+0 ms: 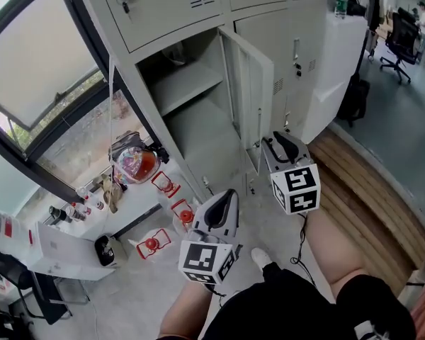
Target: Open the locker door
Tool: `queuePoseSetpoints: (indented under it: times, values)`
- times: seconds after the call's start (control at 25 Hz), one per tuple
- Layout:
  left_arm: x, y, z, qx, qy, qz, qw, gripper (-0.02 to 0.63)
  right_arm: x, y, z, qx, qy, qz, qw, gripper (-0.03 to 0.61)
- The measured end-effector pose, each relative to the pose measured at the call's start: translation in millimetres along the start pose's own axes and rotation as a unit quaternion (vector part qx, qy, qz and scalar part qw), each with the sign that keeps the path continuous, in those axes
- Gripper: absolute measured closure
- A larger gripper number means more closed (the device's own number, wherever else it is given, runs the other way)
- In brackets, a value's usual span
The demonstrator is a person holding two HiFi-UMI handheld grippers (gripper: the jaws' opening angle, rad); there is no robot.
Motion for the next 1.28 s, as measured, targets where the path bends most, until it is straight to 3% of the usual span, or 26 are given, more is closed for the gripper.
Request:
queuePoseSetpoints:
  times: [0.52, 0.92, 1.16, 1.28]
  values:
    - [-14.1, 6.2, -32.9, 0.005, 0.028, 0.001, 0.9996, 0.597, -76.2, 13.7, 3.9, 0.009, 0.079, -0.014, 0.997, 0.446]
    - [-8.3, 2.8, -27.9, 0.006, 0.016, -0.007, 0.9998, 0.597, -87.0, 12.7, 10.0, -0.007, 0.102, -0.028, 0.994, 0.446]
    - [-8.9, -6.1, -5.5, 0.001, 0.006, -0.014, 0.9999, 0.597, -59.5, 1.4, 26.0, -0.025, 0.066, -0.052, 0.996, 0.522]
    - [-12.0, -11.4, 13.3, -0.001, 0.001, -0.017, 0.9999, 0.597, -36.8, -6.0, 37.2, -0.026, 0.040, -0.051, 0.998, 0.525]
Point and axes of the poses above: the fingertips, and each gripper's own axes: z backward along the fingers, x to its left, y out of its underside, the point moved 5 cm from there along z, backward along the fingers, and after that the axes turned 10 degrees about -x, right-handed, at the moved point
